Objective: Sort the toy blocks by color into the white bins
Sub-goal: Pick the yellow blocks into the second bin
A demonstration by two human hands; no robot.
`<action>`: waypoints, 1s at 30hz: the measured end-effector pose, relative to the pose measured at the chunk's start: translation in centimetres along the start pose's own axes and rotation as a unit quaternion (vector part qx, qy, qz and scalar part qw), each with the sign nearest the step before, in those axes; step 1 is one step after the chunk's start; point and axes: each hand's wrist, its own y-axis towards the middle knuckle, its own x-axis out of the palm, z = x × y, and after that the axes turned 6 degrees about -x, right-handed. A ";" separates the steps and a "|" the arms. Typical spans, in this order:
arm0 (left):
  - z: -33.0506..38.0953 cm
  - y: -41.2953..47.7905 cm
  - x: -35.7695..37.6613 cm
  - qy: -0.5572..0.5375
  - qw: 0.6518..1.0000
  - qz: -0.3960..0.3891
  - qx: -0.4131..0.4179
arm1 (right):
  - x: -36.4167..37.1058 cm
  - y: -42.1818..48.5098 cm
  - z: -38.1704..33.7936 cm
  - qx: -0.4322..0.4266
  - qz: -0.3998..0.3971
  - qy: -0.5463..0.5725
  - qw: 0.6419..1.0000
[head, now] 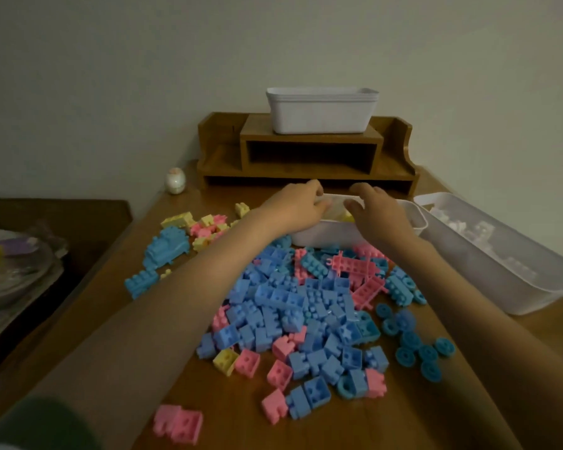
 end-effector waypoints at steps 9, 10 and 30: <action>-4.7 -10.4 -2.3 0.014 0.999 -0.032 0.002 | -1.9 -8.2 -9.0 -0.224 -0.177 0.030 0.958; -5.3 -11.7 -2.4 0.028 0.999 -0.043 0.000 | -1.9 -9.1 -9.8 -0.231 -0.197 0.028 0.952; -15.9 -20.7 -2.4 -0.044 0.990 0.053 -0.123 | 1.3 -14.5 -14.3 -0.281 -0.276 -0.011 0.919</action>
